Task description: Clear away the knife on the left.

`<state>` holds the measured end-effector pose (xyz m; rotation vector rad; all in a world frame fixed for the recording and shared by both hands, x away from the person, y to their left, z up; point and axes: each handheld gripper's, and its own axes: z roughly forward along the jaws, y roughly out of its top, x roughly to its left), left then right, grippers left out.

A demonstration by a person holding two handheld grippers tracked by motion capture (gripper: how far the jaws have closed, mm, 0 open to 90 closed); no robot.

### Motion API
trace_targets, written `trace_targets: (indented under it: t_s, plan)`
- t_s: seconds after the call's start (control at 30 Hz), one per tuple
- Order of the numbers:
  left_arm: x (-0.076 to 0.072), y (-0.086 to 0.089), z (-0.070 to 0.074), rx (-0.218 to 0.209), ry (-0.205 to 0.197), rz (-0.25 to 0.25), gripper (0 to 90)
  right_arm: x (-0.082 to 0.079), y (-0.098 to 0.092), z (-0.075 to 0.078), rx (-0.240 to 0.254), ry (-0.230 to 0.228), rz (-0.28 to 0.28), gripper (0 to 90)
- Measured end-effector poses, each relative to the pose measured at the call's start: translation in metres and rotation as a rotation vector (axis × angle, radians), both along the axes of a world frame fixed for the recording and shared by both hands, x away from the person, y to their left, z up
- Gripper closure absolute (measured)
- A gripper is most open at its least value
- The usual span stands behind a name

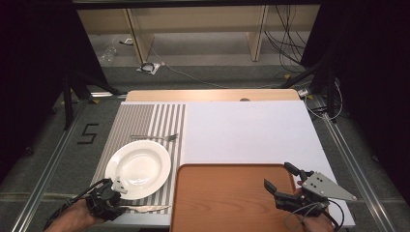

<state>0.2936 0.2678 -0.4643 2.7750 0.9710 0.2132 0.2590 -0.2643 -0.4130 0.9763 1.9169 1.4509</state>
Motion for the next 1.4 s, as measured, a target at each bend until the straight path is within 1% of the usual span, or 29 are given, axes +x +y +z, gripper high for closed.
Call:
trace_targets:
  t_s: [0.07,0.1,0.13,0.17,0.2,0.23,0.3,0.33,0.37,0.5,0.53,0.6,0.63,0.73,0.83,0.97,1.07,1.17,1.27,1.3,1.33,1.37,1.4]
  plan:
    - [0.000,-0.002,0.001,0.012,0.006,-0.018,59.0,-0.001,-0.001,0.001,-0.008,0.009,-0.004,17.2]
    - [-0.001,-0.004,0.001,0.024,0.002,-0.045,61.6,-0.001,-0.001,0.000,-0.004,0.008,-0.002,17.2]
    - [-0.001,-0.004,0.001,0.024,0.002,-0.045,62.8,-0.001,-0.001,0.000,-0.004,0.008,-0.002,17.2]
    - [-0.001,-0.005,0.001,0.031,0.000,-0.061,62.8,0.000,-0.001,0.001,-0.004,0.008,-0.001,17.2]
    - [-0.002,-0.006,0.001,0.032,-0.001,-0.068,65.5,0.000,-0.001,0.001,-0.004,0.007,-0.001,17.3]
    - [-0.003,-0.007,0.001,0.041,-0.003,-0.085,66.4,0.000,0.000,0.000,0.005,0.002,0.002,17.3]
    - [-0.004,-0.008,0.001,0.043,-0.007,-0.095,67.5,0.000,0.000,0.000,0.002,0.002,0.002,17.3]
    - [-0.004,-0.009,0.001,0.047,0.000,-0.107,70.4,0.000,0.000,0.000,0.005,-0.001,0.003,17.3]
    - [-0.004,-0.009,0.001,0.047,0.000,-0.107,71.5,0.000,0.000,0.000,0.005,-0.001,0.003,17.3]
    - [-0.005,-0.010,0.001,0.049,0.003,-0.123,73.3,0.000,0.000,0.000,0.004,0.001,0.005,17.4]
    - [-0.005,-0.011,0.001,0.054,0.002,-0.131,73.7,0.001,0.000,-0.001,0.008,0.001,0.005,17.4]
    - [-0.005,-0.013,0.001,0.067,0.001,-0.164,74.7,0.001,0.000,-0.001,0.007,0.002,0.005,17.4]
    - [-0.005,-0.013,0.001,0.067,0.001,-0.164,75.7,0.001,0.000,-0.001,0.007,0.002,0.005,17.4]
    - [-0.005,-0.016,0.001,0.087,0.014,-0.185,77.9,0.001,0.000,-0.001,0.008,0.004,0.004,17.5]
    - [-0.004,-0.016,0.001,0.089,0.015,-0.190,78.3,0.001,0.000,-0.001,0.006,0.005,0.003,17.5]
    - [-0.004,-0.016,0.002,0.084,0.019,-0.172,78.9,0.001,0.000,-0.001,0.006,0.004,0.002,17.6]
    - [-0.005,-0.016,0.002,0.085,0.014,-0.172,79.0,0.001,0.000,-0.001,0.006,0.004,0.002,17.6]
    - [-0.008,-0.016,0.002,0.086,0.014,-0.158,79.1,0.001,-0.001,-0.001,0.006,0.005,0.002,17.6]
    - [-0.013,-0.017,0.003,0.080,0.012,-0.160,79.1,0.001,-0.001,-0.001,0.006,0.005,0.003,17.7]
    - [-0.017,-0.017,0.005,0.073,-0.007,-0.149,79.2,0.001,0.000,-0.001,0.006,0.005,0.003,17.6]
    - [-0.017,-0.017,0.005,0.073,-0.007,-0.149,79.2,0.001,0.000,-0.001,0.006,0.005,0.003,17.6]
    - [-0.018,-0.017,0.007,0.067,-0.014,-0.138,79.2,0.001,0.000,-0.001,0.006,0.006,0.004,17.6]
    - [-0.018,-0.016,0.009,0.061,-0.008,-0.131,79.2,0.001,0.000,-0.001,0.006,0.007,0.004,17.6]
